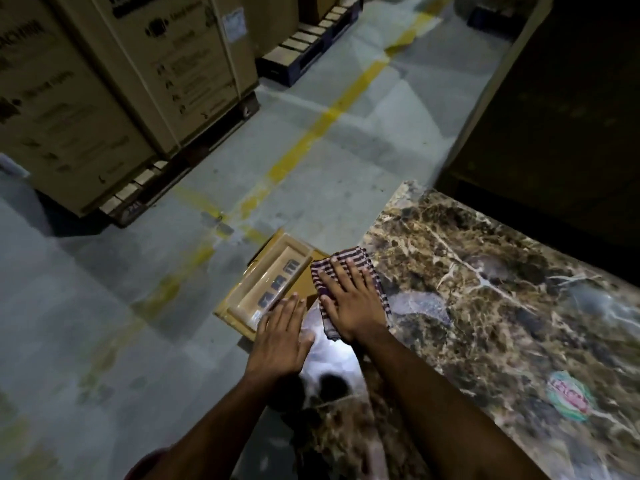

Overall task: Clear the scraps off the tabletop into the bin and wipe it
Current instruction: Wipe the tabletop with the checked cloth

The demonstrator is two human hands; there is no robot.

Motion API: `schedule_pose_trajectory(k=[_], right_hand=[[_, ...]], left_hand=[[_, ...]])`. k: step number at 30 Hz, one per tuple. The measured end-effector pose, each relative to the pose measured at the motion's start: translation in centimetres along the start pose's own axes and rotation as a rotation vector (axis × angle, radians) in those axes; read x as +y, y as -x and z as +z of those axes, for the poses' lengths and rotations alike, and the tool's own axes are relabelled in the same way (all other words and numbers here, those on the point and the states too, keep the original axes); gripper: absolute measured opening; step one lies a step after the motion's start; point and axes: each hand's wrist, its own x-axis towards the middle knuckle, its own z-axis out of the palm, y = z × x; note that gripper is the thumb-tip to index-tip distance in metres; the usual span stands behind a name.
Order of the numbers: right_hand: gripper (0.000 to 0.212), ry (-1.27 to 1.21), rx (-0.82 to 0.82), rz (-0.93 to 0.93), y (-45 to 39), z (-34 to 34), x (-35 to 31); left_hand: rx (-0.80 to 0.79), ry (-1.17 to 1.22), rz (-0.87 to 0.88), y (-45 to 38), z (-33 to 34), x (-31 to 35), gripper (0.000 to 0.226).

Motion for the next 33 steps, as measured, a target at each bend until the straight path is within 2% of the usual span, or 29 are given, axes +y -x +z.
schedule_pose_trajectory(k=[7,11,17,24,28,33], right_hand=[[0.063,-0.024,0.043,0.112,-7.8,-3.3,11.8],[0.061,-0.039,0.076,0.195,-12.1,-4.6,17.9],[0.061,-0.076,0.130,0.326,-15.1,-6.3,23.5],[0.062,-0.082,0.144,0.492,-6.4,-6.1,29.2],[0.063,-0.081,0.172,0.616,1.1,-5.6,32.0],[0.065,-0.065,0.182,0.775,10.4,-5.9,37.6]], left_hand=[[-0.063,-0.050,0.105,-8.1,0.9,6.5,0.068],[0.018,-0.088,0.153,-13.2,0.5,10.8,0.066],[-0.015,-0.124,0.231,-17.6,-0.4,16.8,0.064],[-0.041,-0.166,0.284,-16.4,1.4,21.0,0.064],[-0.056,-0.167,0.411,-14.6,3.3,23.9,0.061],[-0.064,-0.153,0.606,-12.5,5.9,31.2,0.060]])
